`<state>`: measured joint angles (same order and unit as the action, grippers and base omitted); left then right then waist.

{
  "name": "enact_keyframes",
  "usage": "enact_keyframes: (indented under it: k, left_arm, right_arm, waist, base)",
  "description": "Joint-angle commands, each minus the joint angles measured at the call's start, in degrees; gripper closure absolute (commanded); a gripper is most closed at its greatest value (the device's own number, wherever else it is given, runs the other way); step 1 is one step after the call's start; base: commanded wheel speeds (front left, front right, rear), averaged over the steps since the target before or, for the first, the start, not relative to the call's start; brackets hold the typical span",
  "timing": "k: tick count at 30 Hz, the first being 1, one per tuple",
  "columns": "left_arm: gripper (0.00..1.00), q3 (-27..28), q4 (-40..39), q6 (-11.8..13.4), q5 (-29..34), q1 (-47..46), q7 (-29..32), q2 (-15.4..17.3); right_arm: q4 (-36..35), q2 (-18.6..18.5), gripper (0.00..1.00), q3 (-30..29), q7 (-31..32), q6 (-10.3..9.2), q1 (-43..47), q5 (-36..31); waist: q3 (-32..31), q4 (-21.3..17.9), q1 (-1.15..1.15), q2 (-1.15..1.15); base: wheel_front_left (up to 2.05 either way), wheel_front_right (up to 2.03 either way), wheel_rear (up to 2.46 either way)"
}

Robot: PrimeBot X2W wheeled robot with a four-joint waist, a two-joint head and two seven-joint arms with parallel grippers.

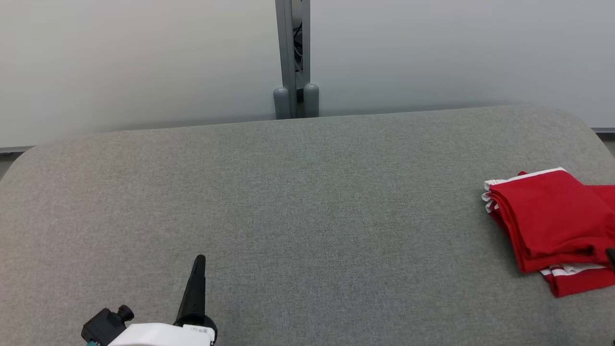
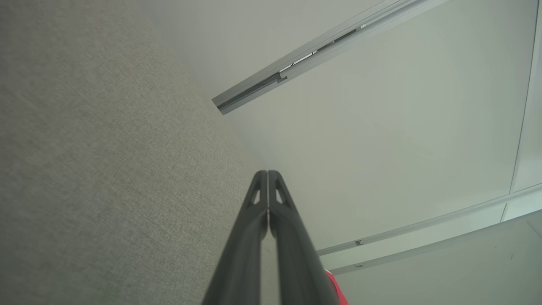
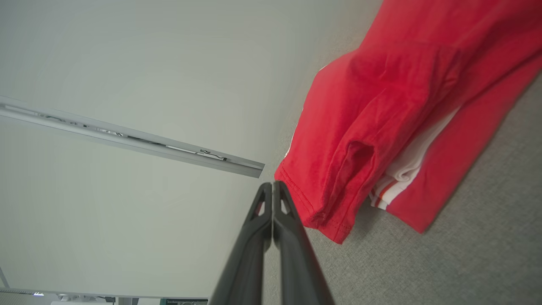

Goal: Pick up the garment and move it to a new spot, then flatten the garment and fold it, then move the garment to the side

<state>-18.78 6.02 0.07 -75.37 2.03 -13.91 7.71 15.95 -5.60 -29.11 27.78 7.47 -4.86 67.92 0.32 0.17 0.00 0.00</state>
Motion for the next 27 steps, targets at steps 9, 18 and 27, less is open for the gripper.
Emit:
enact_keyframes:
  k: [9,18,27]
  left_arm:
    - [1.00,0.8,-0.1,-2.0,-4.1,-1.5,-0.4,-1.0]
    - [1.00,1.1,0.2,-3.4,-7.3,-1.7,-0.6,-2.0]
    - [1.00,1.4,0.4,-4.8,-10.4,-1.8,-0.8,-2.8]
  right_arm:
    - [0.9,-1.0,1.00,-2.8,3.1,0.04,-2.3,5.2]
    - [2.1,-1.3,1.00,-5.0,5.6,0.06,-3.1,9.4]
    - [2.9,-1.6,1.00,-7.0,7.9,0.07,-3.8,13.2]
  waist:
    - [0.1,0.0,0.00,0.00]
    - [0.3,0.0,0.00,0.00]
    - [0.4,0.0,0.00,0.00]
  base:
    - [0.00,0.00,0.00]
    - [0.00,0.00,0.00]
    - [0.00,0.00,0.00]
